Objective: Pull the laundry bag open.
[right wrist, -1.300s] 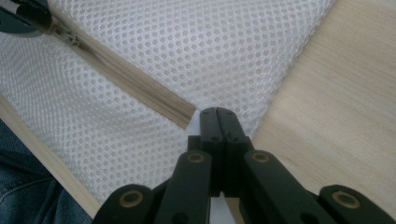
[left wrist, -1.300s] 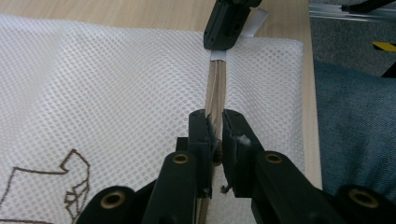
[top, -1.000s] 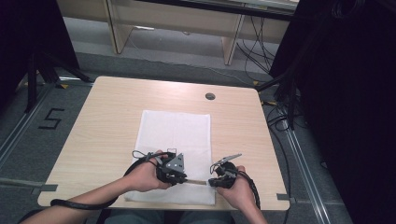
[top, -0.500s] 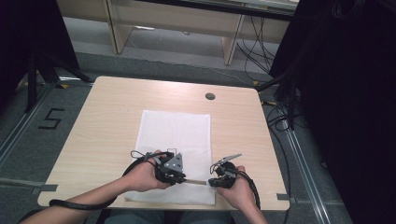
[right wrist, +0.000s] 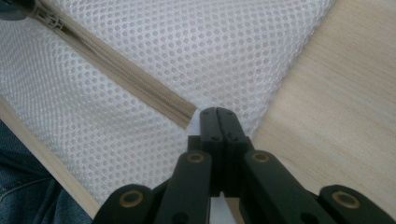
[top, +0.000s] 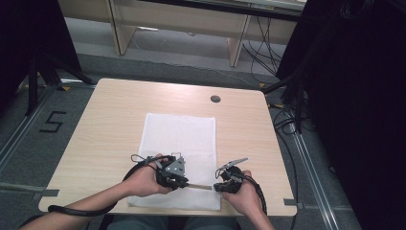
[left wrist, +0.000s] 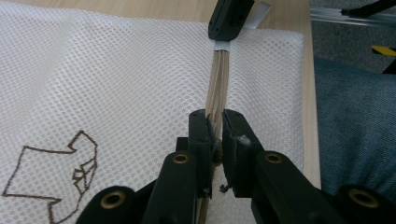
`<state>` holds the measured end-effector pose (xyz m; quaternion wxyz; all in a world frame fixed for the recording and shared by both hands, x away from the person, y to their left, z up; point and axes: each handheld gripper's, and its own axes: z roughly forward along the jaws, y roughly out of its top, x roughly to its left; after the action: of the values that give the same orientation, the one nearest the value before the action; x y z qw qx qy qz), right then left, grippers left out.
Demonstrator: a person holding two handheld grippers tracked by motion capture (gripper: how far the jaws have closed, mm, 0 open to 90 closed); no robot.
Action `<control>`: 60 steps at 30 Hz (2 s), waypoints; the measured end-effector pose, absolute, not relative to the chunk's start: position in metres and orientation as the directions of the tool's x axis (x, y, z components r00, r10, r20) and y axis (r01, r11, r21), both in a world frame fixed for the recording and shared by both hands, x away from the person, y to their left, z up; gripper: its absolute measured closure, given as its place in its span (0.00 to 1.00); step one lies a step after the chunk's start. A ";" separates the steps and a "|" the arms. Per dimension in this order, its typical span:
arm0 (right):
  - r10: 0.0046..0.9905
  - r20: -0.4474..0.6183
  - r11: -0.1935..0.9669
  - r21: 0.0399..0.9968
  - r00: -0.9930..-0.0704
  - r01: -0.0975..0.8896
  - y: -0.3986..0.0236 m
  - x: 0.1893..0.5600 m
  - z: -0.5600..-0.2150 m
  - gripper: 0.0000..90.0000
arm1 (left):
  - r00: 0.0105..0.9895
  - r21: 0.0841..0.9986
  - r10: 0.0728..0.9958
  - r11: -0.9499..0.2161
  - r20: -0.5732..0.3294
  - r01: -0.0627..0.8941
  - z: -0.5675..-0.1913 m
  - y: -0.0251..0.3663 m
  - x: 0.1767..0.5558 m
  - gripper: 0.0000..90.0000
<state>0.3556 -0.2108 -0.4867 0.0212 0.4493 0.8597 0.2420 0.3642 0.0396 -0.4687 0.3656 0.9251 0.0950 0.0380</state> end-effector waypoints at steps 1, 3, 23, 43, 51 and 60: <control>0.783 0.181 0.479 0.435 -0.595 0.762 -0.211 0.356 -0.487 1.00 | 0.979 0.684 0.204 -0.715 0.001 0.148 -0.469 0.040 0.364 0.91; 0.791 0.183 0.471 0.428 -0.584 0.771 -0.210 0.355 -0.486 1.00 | 0.979 0.683 0.202 -0.716 0.004 0.145 -0.469 0.040 0.364 0.91; 0.792 0.180 0.471 0.428 -0.583 0.771 -0.210 0.355 -0.486 1.00 | 0.982 0.678 0.189 -0.724 0.015 0.129 -0.470 0.045 0.363 0.91; 0.794 0.190 0.466 0.419 -0.577 0.779 -0.209 0.354 -0.486 1.00 | 0.980 0.682 0.196 -0.719 0.014 0.134 -0.469 0.055 0.364 0.91; 0.795 0.188 0.466 0.420 -0.577 0.779 -0.209 0.354 -0.486 1.00 | 0.977 0.681 0.211 -0.717 0.009 0.149 -0.470 0.059 0.362 0.91; 0.797 0.192 0.462 0.416 -0.572 0.783 -0.208 0.353 -0.485 1.00 | 0.978 0.680 0.208 -0.719 0.014 0.143 -0.467 0.063 0.362 0.91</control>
<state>0.3534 -0.2083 -0.4855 0.0149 0.4622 0.8548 0.2354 0.3625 0.0634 -0.4674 0.3627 0.9260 0.0947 0.0446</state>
